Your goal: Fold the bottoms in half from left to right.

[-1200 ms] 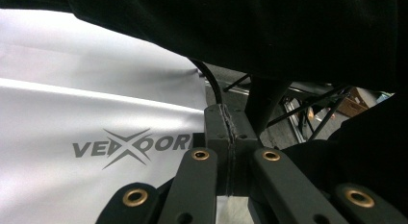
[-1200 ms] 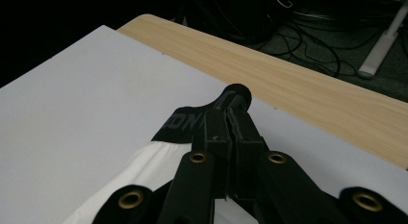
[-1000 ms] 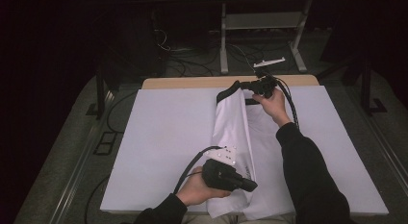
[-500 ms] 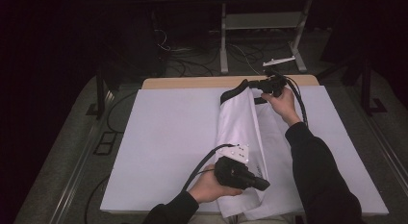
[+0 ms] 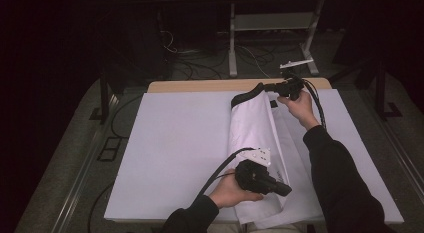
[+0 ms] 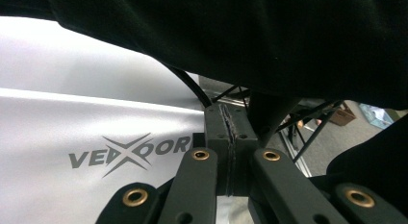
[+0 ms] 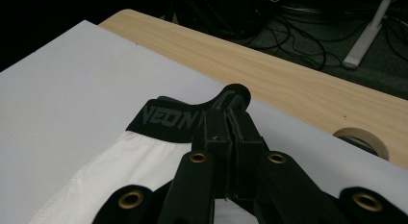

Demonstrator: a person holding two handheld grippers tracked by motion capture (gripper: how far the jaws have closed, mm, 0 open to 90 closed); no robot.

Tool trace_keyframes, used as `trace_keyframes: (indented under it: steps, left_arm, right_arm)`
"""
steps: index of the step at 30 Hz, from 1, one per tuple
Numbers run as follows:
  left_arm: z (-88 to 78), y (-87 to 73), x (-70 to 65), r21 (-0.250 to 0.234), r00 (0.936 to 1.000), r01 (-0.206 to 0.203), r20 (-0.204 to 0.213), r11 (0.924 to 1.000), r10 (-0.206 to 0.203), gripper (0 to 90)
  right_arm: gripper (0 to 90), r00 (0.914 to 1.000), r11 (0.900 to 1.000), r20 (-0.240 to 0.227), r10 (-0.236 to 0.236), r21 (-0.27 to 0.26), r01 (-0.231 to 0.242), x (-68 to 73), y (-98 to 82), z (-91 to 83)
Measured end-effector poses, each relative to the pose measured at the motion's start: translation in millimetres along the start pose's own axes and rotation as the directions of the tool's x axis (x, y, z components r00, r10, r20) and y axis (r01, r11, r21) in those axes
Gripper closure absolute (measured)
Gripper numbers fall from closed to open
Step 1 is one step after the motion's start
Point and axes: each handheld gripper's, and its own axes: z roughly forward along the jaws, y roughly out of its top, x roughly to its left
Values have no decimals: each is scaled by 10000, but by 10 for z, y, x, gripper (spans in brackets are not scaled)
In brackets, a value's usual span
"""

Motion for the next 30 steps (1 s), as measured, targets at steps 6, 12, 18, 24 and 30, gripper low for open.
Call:
trace_keyframes:
  steps: [6, 12, 18, 24, 30]
  left_arm:
    - [140, 38, 43, 88, 10000, 54, 35, 9999, -54, 890]
    - [287, 73, 84, 342, 9996, 266, 5, 9991, -266, 889]
    - [383, 89, 116, 642, 9980, 631, -138, 9959, -623, 889]
    - [473, 63, 149, 945, 9949, 987, -296, 9906, -963, 886]
    - [563, 46, 175, 988, 9942, 1068, -210, 9894, -1052, 886]
  right_arm:
    - [866, 9999, 9998, 62, -133, 129, 133, -64, -28, -56]
    - [866, 9999, 9995, 27, -150, 290, 150, -148, -69, -125]
    - [866, 10000, 9991, 77, -17, 435, 14, -216, -126, -163]
    - [866, 10000, 9991, 70, -25, 419, 22, -231, -169, -178]
    - [866, 10000, 9987, 74, 12, 512, -16, -264, -227, -158]
